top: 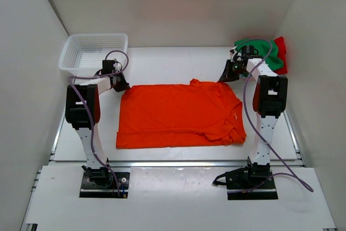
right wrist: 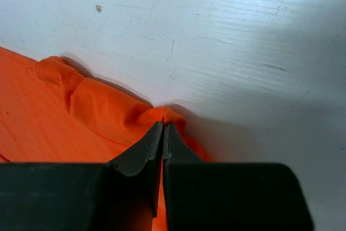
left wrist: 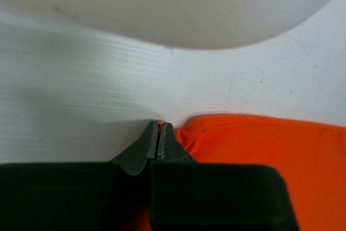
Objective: Fold and stack the t-shirts
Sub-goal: Grap the side of the flattened tshirt furthest away from the robot with both arms, then fold the other side of the tshirt into a rectangle
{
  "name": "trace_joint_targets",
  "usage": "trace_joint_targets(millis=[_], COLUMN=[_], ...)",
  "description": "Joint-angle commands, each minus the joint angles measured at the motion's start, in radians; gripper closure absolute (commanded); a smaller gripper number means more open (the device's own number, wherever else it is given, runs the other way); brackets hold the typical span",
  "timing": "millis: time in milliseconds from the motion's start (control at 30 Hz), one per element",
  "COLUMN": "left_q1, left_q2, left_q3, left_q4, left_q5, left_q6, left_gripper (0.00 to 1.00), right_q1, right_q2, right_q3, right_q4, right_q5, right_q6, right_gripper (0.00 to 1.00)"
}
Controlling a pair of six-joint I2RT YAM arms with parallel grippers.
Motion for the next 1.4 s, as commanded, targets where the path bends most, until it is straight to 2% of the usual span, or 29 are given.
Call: trace_joint_targets(millis=[0, 200, 533, 733, 933, 1367], left_q1=[0.006, 0.038, 0.056, 0.055, 0.059, 0.047], left_q2=[-0.070, -0.130, -0.257, -0.356, -0.483, -0.718], left_q3=[-0.015, 0.008, -0.070, -0.184, -0.316, -0.504], left_q4=[0.009, -0.012, -0.040, -0.058, -0.069, -0.139], left_q5=[0.027, 0.015, 0.041, 0.039, 0.039, 0.004], left_q6=[-0.002, -0.001, 0.013, 0.028, 0.044, 0.059], left_gripper=[1.00, 1.00, 1.00, 1.00, 1.00, 1.00], right_q1=[-0.005, -0.006, -0.028, -0.045, -0.069, -0.089], right_q2=[-0.014, -0.128, -0.347, -0.525, -0.706, -0.966], right_q3=[0.016, -0.050, -0.240, -0.427, -0.686, -0.972], right_q4=[0.017, 0.083, 0.138, 0.184, 0.235, 0.262], right_q5=[-0.011, 0.014, 0.001, -0.015, -0.017, 0.003], right_q6=[-0.020, -0.029, -0.043, -0.046, -0.060, -0.057], right_gripper=[1.00, 1.00, 1.00, 1.00, 1.00, 0.99])
